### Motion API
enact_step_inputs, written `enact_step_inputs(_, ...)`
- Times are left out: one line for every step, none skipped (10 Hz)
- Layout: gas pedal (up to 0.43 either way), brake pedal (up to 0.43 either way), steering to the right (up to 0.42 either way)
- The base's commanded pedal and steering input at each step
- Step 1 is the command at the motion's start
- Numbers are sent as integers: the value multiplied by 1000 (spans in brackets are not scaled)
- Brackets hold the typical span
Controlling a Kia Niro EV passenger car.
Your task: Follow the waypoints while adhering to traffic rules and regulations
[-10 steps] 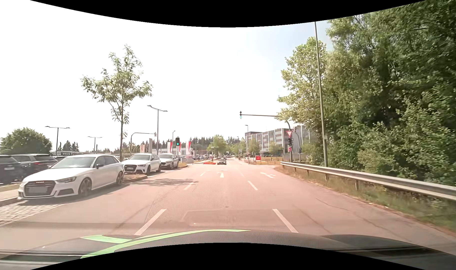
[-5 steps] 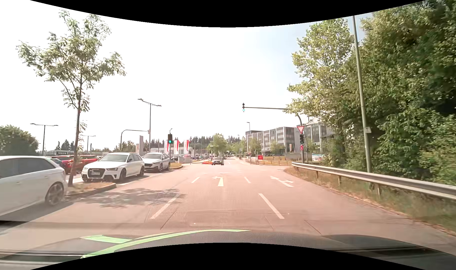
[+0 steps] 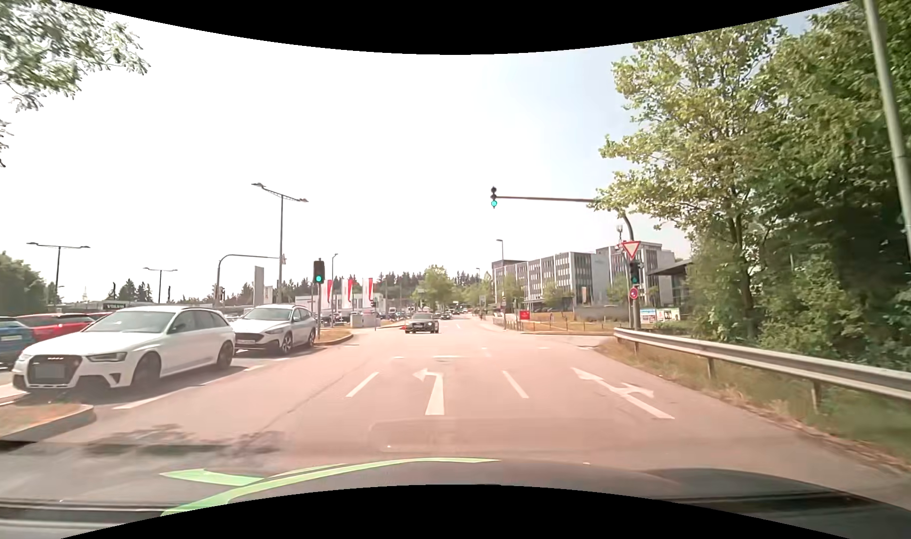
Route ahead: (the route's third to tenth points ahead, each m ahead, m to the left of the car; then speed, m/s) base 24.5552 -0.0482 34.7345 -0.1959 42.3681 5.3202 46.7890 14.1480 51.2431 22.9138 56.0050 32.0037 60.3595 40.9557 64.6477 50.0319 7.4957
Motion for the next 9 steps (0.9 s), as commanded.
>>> enact_step_inputs(87,0,-4)
enact_step_inputs(87,0,-4)
enact_step_inputs(87,0,-4)
enact_step_inputs(87,0,-3)
enact_step_inputs(87,0,0)
enact_step_inputs(87,0,2)
enact_step_inputs(87,0,2)
enact_step_inputs(87,0,2)
enact_step_inputs(87,0,2)
